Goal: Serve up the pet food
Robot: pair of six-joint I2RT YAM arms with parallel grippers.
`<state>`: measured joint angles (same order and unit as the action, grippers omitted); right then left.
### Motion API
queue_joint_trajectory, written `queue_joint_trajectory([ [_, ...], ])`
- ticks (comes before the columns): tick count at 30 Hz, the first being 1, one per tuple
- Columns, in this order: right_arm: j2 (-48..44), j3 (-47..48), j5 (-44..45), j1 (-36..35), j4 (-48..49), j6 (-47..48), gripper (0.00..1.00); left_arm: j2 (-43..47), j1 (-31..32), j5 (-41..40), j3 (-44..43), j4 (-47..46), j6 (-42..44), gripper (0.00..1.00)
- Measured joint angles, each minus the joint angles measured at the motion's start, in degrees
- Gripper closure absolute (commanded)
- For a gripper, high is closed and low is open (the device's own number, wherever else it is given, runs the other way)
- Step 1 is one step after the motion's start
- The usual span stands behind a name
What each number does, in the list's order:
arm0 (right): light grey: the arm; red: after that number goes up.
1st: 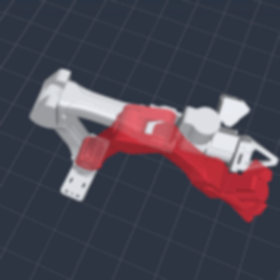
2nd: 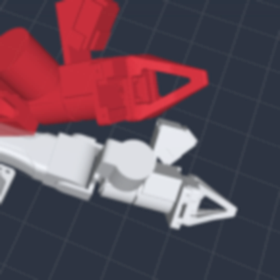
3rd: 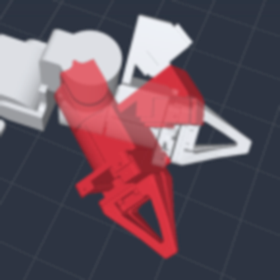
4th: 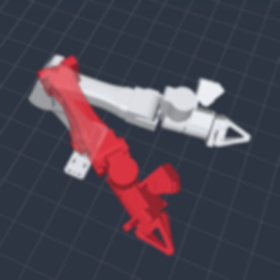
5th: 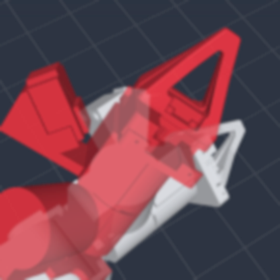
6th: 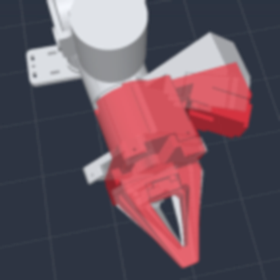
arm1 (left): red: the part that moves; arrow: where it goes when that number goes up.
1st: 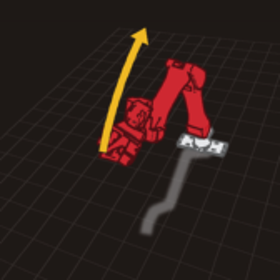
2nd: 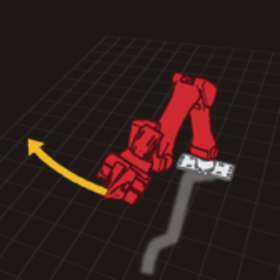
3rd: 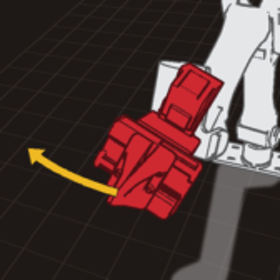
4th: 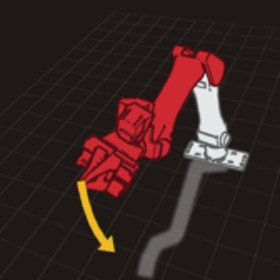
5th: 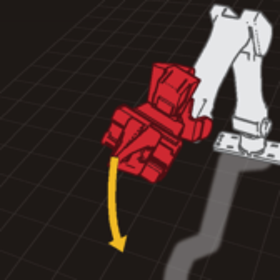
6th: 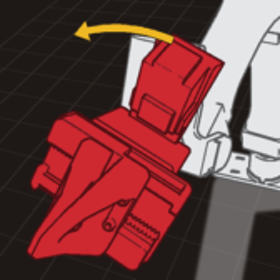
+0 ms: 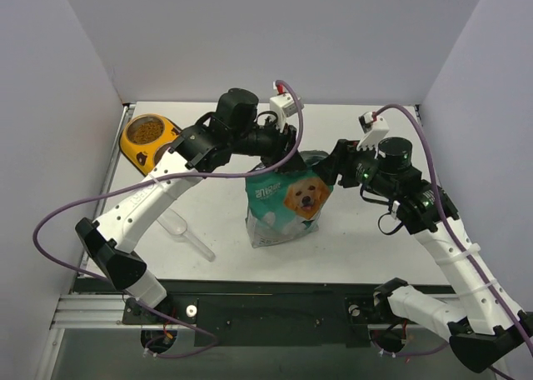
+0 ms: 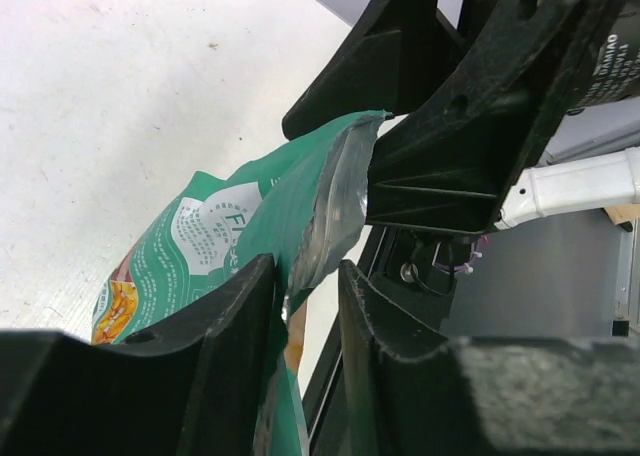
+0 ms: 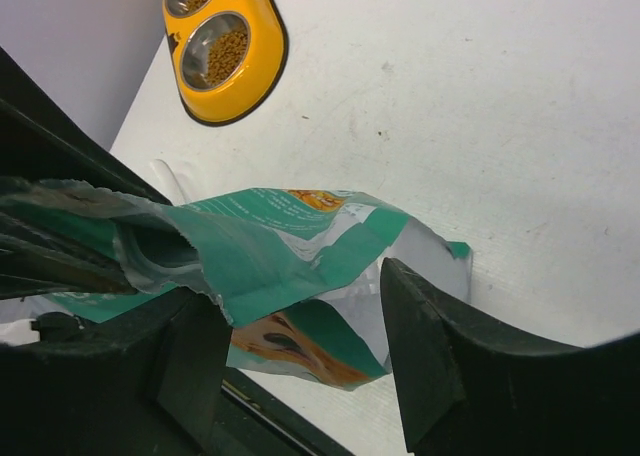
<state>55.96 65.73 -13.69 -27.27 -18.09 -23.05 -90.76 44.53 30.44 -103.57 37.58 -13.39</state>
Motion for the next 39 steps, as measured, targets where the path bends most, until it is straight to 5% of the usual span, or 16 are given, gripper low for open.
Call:
queue_joint_trajectory([
  [4,1.0,1.6,-2.1,1.1,-0.5,-3.5,0.44,-1.9,0.7,-2.0,-3.0,3.2,1.0,0.62],
  [8,0.9,2.9,-3.3,1.6,-2.0,-6.2,0.43,-2.1,2.7,-5.9,-4.6,5.7,3.2,0.88],
  [17,-4.7,-1.2,-4.1,2.6,-5.1,-3.9,0.41,-2.1,4.2,-10.1,-5.6,6.9,3.5,0.99],
  [20,-6.4,-3.5,-5.2,3.8,-5.9,-3.1,0.48,-2.1,4.1,-10.2,-6.1,7.8,3.1,1.00],
  [22,-6.7,-4.9,-6.1,4.2,-5.7,-2.8,0.62,-2.1,4.0,-10.0,-6.4,8.5,2.8,0.96],
  [25,-6.8,-7.3,-9.2,4.6,-3.5,-3.7,0.82,-2.3,3.7,-8.6,-7.1,9.4,2.1,0.69],
  [28,-5.7,-8.0,-12.1,5.0,-1.0,-4.9,0.94,-3.2,3.2,-7.1,-9.8,11.4,0.6,0.63],
  [34,-4.0,-8.0,-15.2,5.7,1.4,-5.9,1.00,-4.7,1.6,-5.8,-15.6,12.1,-3.5,0.69],
  [39,-3.9,-7.8,-17.5,7.1,0.7,-5.9,1.00,-5.7,-0.2,-4.8,-15.8,13.0,-4.2,0.57],
])
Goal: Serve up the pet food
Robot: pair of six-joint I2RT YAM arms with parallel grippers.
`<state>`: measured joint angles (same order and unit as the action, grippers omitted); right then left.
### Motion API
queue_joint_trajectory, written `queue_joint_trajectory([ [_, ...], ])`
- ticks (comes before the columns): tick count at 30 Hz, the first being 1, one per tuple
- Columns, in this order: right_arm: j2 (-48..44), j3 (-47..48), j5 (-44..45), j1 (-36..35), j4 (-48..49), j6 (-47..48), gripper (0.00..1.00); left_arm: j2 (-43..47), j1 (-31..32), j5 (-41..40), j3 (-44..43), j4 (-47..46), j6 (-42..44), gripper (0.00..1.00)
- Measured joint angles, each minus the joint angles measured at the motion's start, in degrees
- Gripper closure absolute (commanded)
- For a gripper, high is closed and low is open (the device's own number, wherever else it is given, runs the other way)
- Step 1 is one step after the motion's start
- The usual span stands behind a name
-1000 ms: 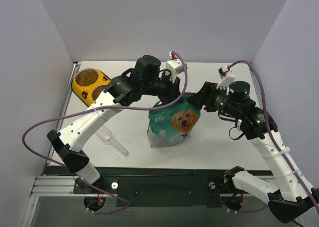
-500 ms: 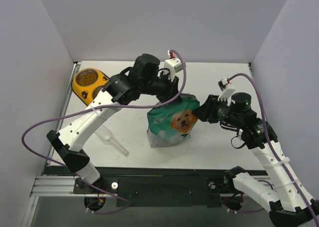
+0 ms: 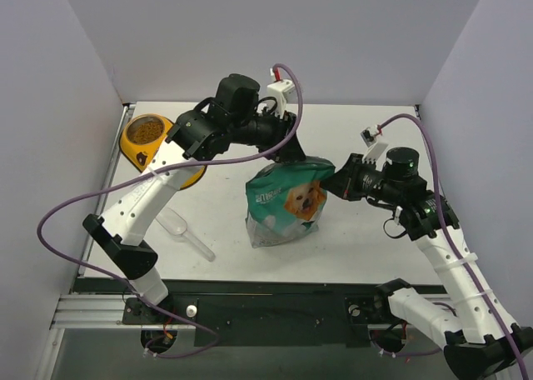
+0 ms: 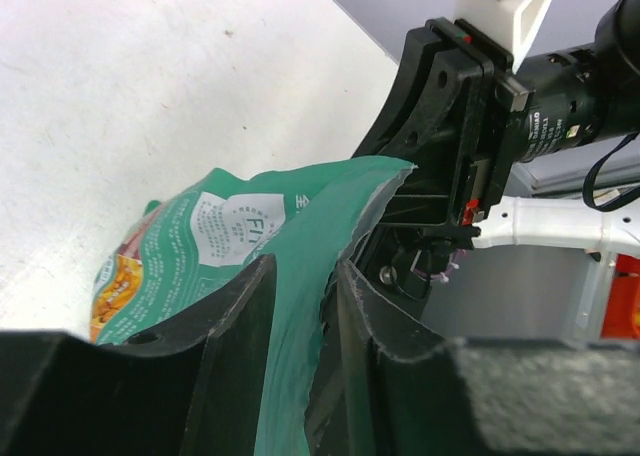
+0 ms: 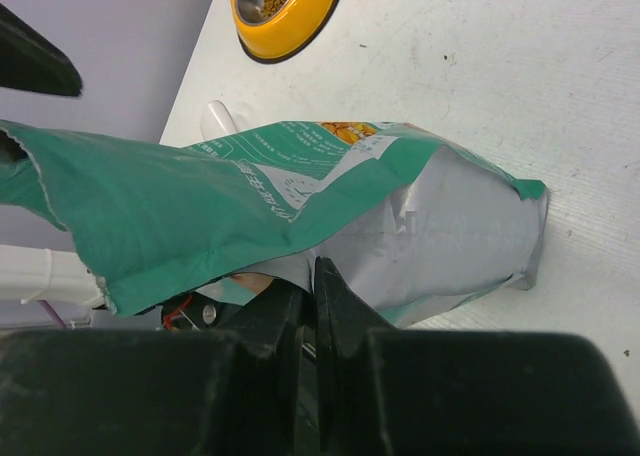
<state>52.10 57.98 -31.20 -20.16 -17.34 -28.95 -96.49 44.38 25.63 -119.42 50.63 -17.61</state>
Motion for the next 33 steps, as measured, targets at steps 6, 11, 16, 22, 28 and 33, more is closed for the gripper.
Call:
queue_joint_trajectory([
  [6,2.8,3.4,-1.2,1.1,-3.3,-0.2,1.00,-2.0,0.5,3.9,0.7,1.7,-0.4,0.74],
  [11,4.7,6.3,-1.2,1.8,-7.6,-0.1,1.00,-0.7,0.9,7.8,6.4,-2.9,-3.9,0.77],
  [16,5.9,8.3,-1.3,1.7,-10.2,0.5,1.00,3.8,0.1,11.8,15.9,-12.8,-9.7,0.58],
  [22,7.5,10.9,-1.4,1.7,-11.4,1.0,1.00,5.4,-0.6,5.8,16.0,-12.5,-11.3,0.57],
  [28,10.7,15.5,-1.3,1.7,-14.5,1.3,1.00,8.5,-0.6,-2.8,16.2,-9.4,-9.0,0.57],
  [33,13.5,18.6,-1.6,1.7,-16.3,0.8,1.00,9.8,-0.1,-4.4,16.7,-8.0,-7.6,0.57],
])
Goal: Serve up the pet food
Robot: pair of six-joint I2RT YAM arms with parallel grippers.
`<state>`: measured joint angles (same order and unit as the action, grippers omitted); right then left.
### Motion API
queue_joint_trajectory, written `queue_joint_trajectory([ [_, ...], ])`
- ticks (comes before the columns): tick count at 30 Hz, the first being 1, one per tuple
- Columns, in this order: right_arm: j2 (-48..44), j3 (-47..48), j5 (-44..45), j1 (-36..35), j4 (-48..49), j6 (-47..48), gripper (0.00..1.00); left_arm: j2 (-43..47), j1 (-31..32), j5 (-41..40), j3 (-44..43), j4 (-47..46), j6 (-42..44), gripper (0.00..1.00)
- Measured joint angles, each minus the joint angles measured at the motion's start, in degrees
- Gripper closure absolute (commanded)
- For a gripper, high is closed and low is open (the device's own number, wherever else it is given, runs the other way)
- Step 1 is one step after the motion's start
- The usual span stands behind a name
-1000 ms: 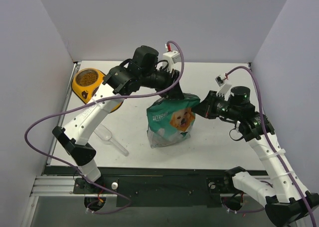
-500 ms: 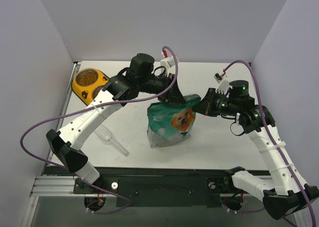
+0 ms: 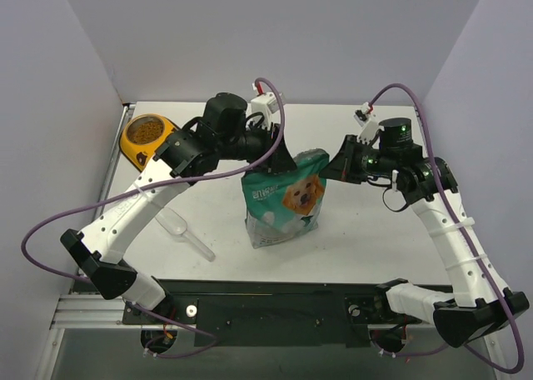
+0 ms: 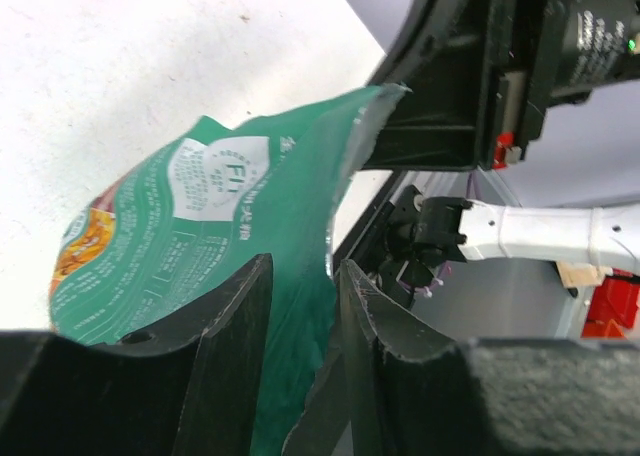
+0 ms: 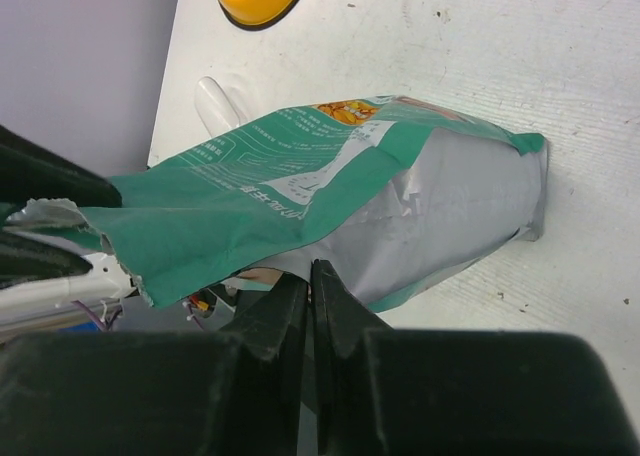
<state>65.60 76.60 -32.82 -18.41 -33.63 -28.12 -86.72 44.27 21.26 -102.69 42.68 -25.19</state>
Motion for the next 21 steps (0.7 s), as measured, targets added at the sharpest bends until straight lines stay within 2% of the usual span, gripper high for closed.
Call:
queue_joint_trajectory([
  [3,0.9,0.9,-0.1,0.0,-0.5,0.0,0.87,-0.2,0.4,3.3,0.0,0.5,-0.6,0.83],
  [4,1.0,1.4,-0.2,0.0,-0.6,0.1,0.82,-0.4,0.5,4.5,0.0,0.4,-1.4,0.88],
  [6,1.4,3.0,-0.6,0.0,-0.9,0.6,0.70,-0.7,0.4,6.3,0.1,0.4,-3.2,0.94],
  [10,1.1,6.9,-0.6,-0.1,-1.4,3.7,0.62,-0.7,-1.2,7.1,0.1,0.3,-7.3,1.00],
  [13,1.1,9.7,2.8,-0.5,-3.2,3.8,0.56,0.0,-3.4,7.7,1.9,-2.1,-11.1,1.00],
  [17,1.5,14.6,11.0,-2.1,-8.7,0.0,0.53,2.0,-6.6,10.6,8.2,-9.5,-18.9,1.00],
  [21,-0.2,15.1,17.8,-3.7,-12.2,-6.4,0.50,2.3,-7.5,11.7,10.1,-12.5,-23.0,1.00],
])
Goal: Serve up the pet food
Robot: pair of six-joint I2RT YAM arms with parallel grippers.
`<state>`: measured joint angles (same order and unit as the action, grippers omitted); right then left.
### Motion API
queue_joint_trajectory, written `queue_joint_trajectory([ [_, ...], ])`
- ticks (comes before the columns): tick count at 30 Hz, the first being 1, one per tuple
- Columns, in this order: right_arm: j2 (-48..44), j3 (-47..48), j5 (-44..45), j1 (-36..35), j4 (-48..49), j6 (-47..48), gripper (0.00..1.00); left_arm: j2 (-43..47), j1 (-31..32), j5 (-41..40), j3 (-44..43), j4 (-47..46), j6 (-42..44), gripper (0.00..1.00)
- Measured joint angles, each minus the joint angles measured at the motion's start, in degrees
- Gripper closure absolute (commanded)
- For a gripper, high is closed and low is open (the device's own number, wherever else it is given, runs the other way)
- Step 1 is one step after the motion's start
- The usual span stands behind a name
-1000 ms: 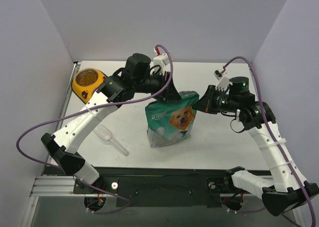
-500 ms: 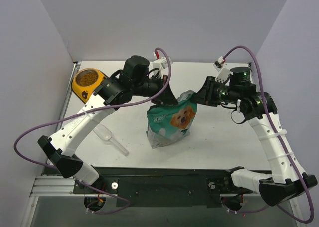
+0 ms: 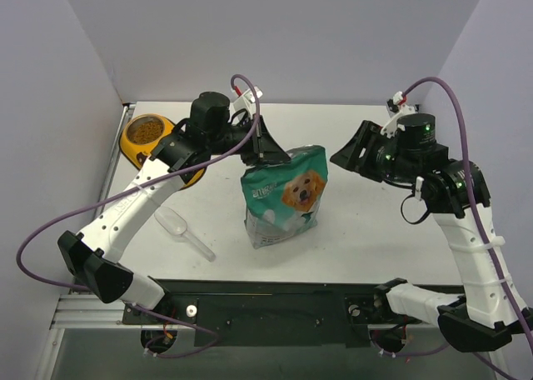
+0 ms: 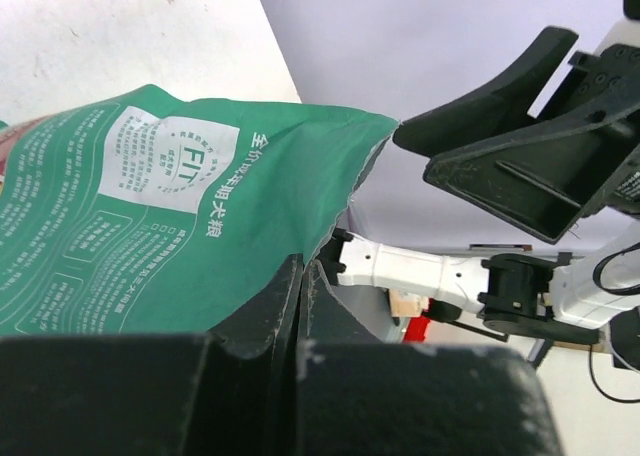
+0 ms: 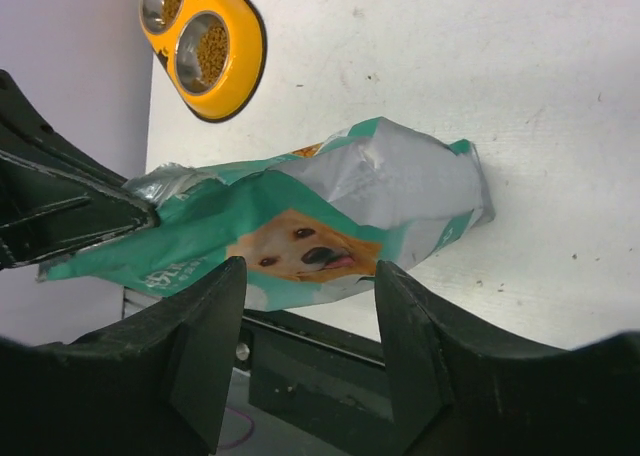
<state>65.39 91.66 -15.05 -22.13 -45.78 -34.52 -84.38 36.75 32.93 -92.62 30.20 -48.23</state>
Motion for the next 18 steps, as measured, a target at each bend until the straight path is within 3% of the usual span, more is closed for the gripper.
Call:
queue_joint_trajectory([
  [5,-2.7,-0.3,4.4,-5.1,-0.3,-10.4,0.50,-0.1,0.0,1.2,0.1,-0.1,-3.6,1.00],
  [9,-3.6,-3.3,6.4,-9.4,4.8,-20.9,0.51,-0.3,0.0,1.7,0.2,-0.4,-5.3,1.00],
  [18,2.3,-4.1,11.2,-12.3,8.9,-35.2,0.60,-0.4,0.4,1.7,0.2,-0.4,-5.1,1.00],
])
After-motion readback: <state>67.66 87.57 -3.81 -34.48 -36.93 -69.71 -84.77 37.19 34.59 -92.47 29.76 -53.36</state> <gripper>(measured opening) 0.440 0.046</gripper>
